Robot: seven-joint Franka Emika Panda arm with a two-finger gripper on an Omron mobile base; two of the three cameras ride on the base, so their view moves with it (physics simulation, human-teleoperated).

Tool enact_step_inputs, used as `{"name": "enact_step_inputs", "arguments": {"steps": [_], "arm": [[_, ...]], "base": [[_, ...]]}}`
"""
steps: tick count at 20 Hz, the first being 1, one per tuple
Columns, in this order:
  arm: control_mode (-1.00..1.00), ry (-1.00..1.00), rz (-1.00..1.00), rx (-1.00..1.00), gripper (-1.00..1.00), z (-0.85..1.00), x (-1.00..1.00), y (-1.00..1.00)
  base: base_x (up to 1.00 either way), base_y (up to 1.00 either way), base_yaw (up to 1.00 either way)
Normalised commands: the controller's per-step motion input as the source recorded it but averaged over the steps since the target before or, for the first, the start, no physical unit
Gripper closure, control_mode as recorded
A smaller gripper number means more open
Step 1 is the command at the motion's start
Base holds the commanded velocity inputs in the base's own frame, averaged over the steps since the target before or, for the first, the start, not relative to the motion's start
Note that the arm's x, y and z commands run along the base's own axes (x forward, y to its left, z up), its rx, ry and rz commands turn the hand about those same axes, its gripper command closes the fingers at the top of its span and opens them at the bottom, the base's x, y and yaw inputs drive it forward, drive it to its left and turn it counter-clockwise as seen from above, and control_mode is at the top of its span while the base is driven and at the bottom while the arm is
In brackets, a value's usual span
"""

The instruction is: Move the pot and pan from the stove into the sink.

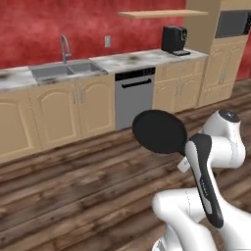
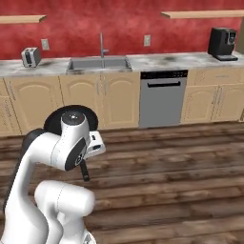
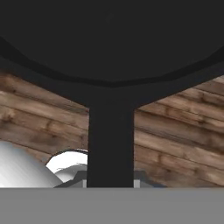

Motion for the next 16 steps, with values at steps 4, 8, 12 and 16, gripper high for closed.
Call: {"name": "enact_step_inputs", "arguments": {"steps": [4,8,12,16], "arm": [[1.0,0.0,0.0,0.0,1.0,0.0,0.0,0.0],[1.0,0.0,0.0,0.0,1.0,0.0,0.0,0.0],[1.0,0.0,0.0,0.0,1.0,0.0,0.0,0.0],[1.0,0.0,0.0,0.0,1.0,0.0,0.0,0.0]], "base": [[0.96,0.31,-0.01],[0.95,0.31,-0.01],[0.92,0.31,-0.01],[0.91,0.32,-0.01]]}}
